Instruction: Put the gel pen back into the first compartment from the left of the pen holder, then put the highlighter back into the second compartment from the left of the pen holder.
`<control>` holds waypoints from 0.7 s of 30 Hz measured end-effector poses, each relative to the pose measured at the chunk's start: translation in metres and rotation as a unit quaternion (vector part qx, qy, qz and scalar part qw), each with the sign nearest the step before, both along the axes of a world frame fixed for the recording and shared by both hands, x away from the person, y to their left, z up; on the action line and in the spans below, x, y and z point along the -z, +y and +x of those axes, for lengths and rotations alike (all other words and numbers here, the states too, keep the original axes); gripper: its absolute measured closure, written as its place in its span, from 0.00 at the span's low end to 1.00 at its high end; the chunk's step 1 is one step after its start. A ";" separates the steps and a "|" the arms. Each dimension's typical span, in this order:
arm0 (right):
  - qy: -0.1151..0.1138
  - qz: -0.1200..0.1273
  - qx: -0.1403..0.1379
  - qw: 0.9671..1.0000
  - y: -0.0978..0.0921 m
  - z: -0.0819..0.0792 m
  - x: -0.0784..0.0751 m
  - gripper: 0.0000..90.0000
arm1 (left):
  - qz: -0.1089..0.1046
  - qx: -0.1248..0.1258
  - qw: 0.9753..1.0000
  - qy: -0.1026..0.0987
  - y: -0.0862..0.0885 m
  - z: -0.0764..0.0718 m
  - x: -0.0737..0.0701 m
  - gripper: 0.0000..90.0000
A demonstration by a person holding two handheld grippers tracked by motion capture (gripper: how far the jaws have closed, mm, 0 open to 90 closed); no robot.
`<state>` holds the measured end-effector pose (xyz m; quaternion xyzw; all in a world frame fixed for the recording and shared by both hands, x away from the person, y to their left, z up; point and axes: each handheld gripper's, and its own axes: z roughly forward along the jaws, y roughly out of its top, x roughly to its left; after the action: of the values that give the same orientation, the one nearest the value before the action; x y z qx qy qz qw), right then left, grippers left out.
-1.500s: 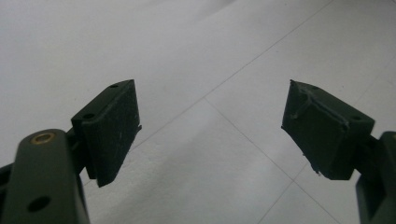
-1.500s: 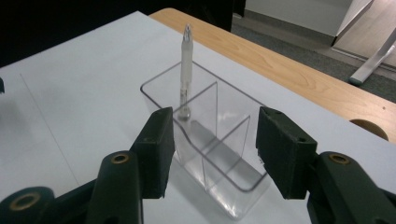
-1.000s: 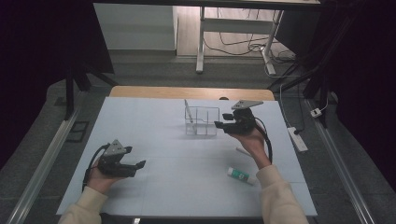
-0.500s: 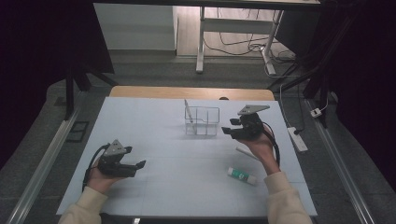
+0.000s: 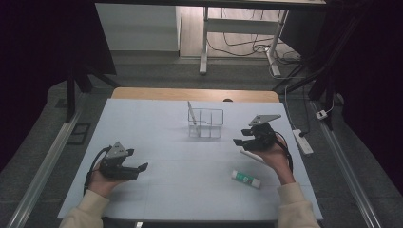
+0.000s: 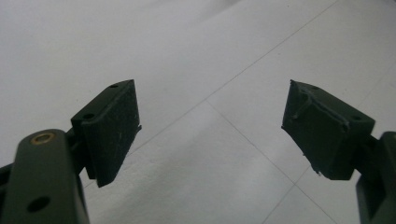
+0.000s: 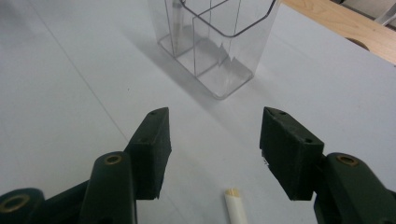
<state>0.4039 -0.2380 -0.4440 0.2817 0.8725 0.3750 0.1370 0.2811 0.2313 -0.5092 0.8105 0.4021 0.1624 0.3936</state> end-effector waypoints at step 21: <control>0.041 -0.060 -0.001 0.997 -0.031 -0.006 0.006 0.45 | -0.003 0.001 1.000 -0.003 0.000 -0.002 -0.001 0.21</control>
<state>0.3983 -0.2693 -0.4496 0.2872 0.8986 0.3104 0.1171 0.2796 0.2314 -0.5079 0.8096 0.4005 0.1630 0.3970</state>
